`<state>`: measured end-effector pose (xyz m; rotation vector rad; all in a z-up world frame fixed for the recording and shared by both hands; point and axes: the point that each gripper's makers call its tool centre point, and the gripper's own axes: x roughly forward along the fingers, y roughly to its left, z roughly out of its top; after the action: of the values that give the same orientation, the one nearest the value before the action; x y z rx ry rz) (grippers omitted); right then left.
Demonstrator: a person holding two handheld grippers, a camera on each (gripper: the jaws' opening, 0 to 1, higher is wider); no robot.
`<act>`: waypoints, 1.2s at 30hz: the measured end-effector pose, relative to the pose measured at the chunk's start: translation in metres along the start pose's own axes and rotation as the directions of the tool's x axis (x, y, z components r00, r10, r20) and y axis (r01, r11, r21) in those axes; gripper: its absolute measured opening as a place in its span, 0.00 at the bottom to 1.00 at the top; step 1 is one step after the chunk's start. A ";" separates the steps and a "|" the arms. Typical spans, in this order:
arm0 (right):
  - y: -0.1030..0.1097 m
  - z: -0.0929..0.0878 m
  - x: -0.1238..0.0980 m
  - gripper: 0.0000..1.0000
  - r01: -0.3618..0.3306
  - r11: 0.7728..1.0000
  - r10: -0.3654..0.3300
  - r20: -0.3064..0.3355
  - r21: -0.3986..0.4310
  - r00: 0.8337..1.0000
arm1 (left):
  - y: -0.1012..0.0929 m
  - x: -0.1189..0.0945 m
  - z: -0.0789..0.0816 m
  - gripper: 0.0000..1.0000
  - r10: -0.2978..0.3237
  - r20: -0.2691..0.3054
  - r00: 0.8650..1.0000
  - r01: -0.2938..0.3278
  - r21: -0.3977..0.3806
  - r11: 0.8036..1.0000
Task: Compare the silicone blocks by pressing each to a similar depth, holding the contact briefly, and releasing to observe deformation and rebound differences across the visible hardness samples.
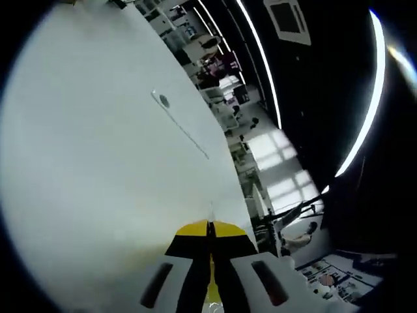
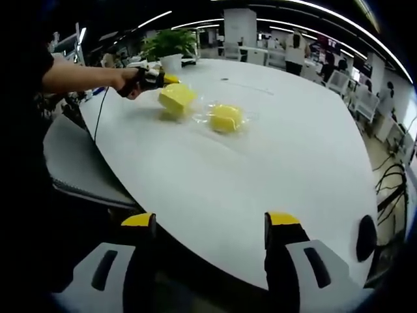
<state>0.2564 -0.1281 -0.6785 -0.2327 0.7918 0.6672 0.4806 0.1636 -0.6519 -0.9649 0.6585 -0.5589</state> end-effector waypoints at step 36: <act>-0.010 0.016 -0.016 0.60 -0.042 0.994 0.050 0.072 -0.101 0.996 | -0.192 -0.062 0.017 0.00 -0.197 -0.077 0.977 0.197 0.669 0.717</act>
<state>0.2631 -0.1363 -0.6566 -0.2786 0.6948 0.7555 0.4243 0.1275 -0.4609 -0.3362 0.2976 -0.9118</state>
